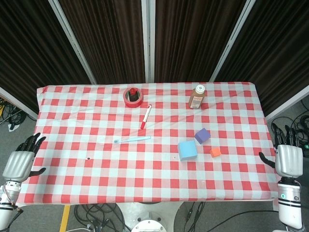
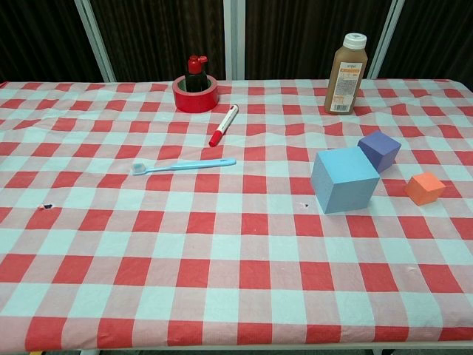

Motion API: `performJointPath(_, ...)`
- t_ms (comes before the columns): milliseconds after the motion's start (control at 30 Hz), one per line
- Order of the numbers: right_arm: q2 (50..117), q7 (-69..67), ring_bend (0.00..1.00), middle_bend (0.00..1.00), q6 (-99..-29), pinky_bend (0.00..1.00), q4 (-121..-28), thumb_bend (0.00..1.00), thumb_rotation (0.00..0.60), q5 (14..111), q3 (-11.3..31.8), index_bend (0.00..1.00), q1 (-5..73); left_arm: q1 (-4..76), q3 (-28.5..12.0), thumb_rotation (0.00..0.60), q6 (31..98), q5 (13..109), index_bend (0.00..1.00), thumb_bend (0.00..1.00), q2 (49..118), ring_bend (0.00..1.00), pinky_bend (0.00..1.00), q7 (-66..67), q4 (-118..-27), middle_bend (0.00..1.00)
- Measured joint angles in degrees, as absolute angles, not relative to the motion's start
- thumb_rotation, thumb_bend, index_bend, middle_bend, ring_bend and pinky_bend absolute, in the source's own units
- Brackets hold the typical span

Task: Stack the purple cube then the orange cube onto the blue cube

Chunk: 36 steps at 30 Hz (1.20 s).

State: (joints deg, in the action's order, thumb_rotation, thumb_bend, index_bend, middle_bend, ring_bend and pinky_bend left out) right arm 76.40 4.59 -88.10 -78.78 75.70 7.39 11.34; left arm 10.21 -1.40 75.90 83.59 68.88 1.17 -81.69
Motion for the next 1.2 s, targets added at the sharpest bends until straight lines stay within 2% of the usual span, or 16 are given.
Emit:
performJointPath(200, 75.51, 4.9, 0.0, 0.18, -86.31, 0.0, -79.6, 0.09, 0.6, 77.13, 7.34, 0.0, 11.73, 10.18, -1.07, 0.6, 76.03, 83.85, 0.13, 0.12, 69.01, 0.09, 0.22, 1.32, -81.98, 0.12)
performJointPath(367, 73.69, 4.91, 0.0, 0.22, -82.09, 0.0, -79.98, 0.09, 0.6, 78.75, 7.27, 0.0, 14.06, 10.46, -1.37, 0.6, 75.89, 83.63, 0.13, 0.12, 68.46, 0.09, 0.22, 1.39, -82.34, 0.12)
performJointPath(500, 71.89, 4.1, 0.0, 0.24, -75.49, 0.0, -79.51, 0.09, 0.6, 80.37, 7.22, 0.0, 17.83, 10.27, -1.3, 0.6, 75.92, 83.3, 0.13, 0.12, 68.24, 0.09, 0.22, 1.39, -82.36, 0.12)
performJointPath(733, 70.68, 2.09, 0.0, 0.28, -61.88, 0.0, -74.05, 0.09, 0.6, 86.56, 6.79, 0.0, 29.46, 9.55, -1.17, 0.6, 76.3, 82.52, 0.13, 0.12, 68.66, 0.09, 0.22, 0.54, -81.36, 0.12)
performJointPath(933, 73.32, 1.23, 0.0, 0.27, -53.08, 0.0, -67.36, 0.09, 0.6, 90.02, 5.68, 0.0, 37.13, 9.14, -1.32, 0.6, 77.56, 82.86, 0.13, 0.12, 67.94, 0.09, 0.22, 0.26, -82.02, 0.12)
performJointPath(1200, 79.32, -0.97, 0.0, 0.27, -48.39, 0.0, -61.24, 0.09, 0.6, 92.06, 3.74, 0.0, 42.1, 9.13, -1.74, 0.6, 78.03, 83.12, 0.13, 0.12, 66.42, 0.09, 0.22, -0.99, -83.27, 0.12)
